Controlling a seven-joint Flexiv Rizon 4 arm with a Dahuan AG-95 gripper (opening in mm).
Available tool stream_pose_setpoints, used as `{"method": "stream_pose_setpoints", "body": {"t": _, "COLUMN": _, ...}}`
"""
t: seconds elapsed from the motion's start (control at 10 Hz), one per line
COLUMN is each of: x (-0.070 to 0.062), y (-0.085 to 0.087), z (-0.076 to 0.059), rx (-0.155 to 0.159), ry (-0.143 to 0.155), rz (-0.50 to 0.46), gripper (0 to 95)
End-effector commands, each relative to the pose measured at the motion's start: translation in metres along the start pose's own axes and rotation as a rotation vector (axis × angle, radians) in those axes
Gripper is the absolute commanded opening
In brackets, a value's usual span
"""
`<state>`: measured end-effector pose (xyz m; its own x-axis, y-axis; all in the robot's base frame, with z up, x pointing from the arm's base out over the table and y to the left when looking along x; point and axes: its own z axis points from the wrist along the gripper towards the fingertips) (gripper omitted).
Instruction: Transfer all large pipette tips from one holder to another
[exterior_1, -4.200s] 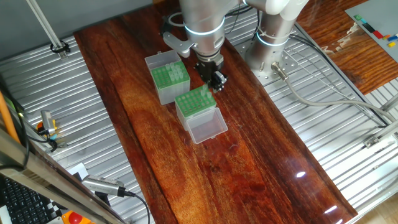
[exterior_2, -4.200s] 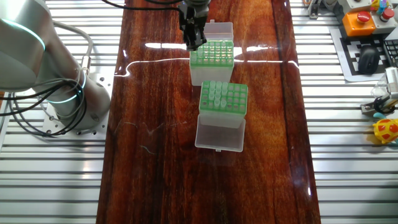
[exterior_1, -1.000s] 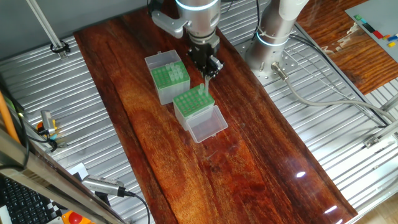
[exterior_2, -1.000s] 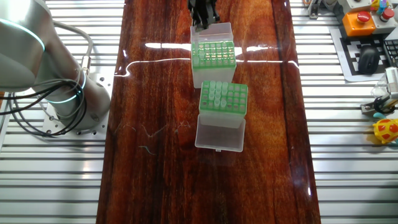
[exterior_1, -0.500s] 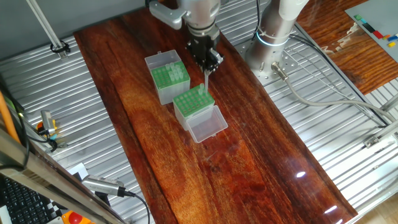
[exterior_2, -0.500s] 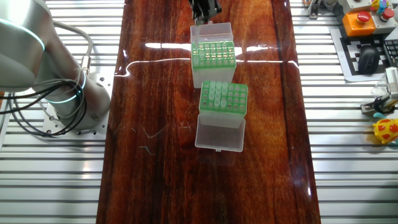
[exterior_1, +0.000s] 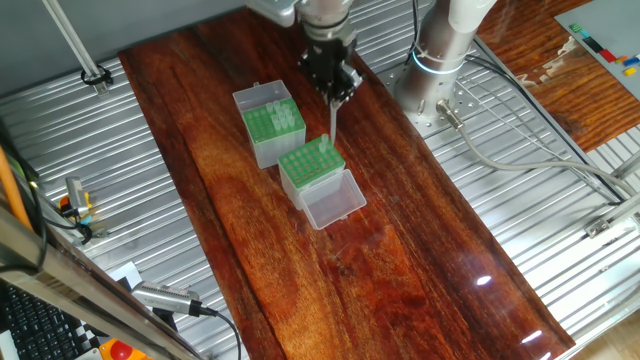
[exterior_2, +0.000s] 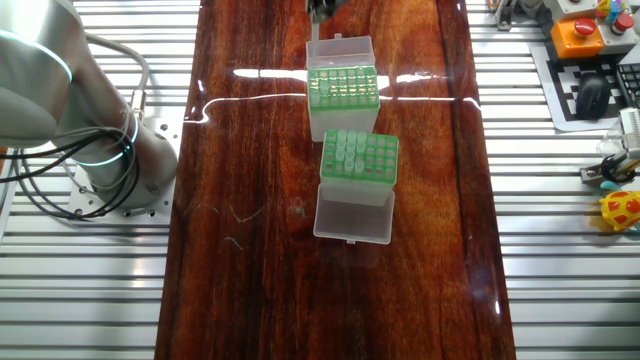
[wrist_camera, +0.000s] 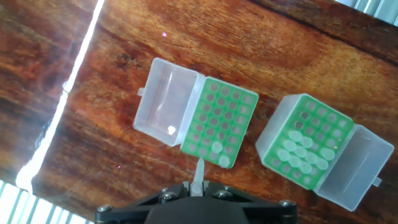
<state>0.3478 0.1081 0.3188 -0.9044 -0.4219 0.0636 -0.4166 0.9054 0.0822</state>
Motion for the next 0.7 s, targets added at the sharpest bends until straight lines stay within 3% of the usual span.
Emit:
{"method": "stream_pose_setpoints", "body": {"t": 0.1, "x": -0.002, "y": -0.001, "z": 0.002, "rx": 0.006, "ry": -0.012, "rz": -0.034, "gripper": 0.0}}
{"method": "stream_pose_setpoints", "body": {"t": 0.3, "x": -0.002, "y": -0.001, "z": 0.002, "rx": 0.023, "ry": -0.023, "rz": -0.028, "gripper": 0.0}}
{"method": "stream_pose_setpoints", "body": {"t": 0.5, "x": -0.002, "y": -0.001, "z": 0.002, "rx": 0.037, "ry": -0.013, "rz": -0.018, "gripper": 0.0}}
{"method": "stream_pose_setpoints", "body": {"t": 0.7, "x": -0.009, "y": -0.018, "z": 0.004, "rx": 0.045, "ry": -0.003, "rz": -0.085, "gripper": 0.0}}
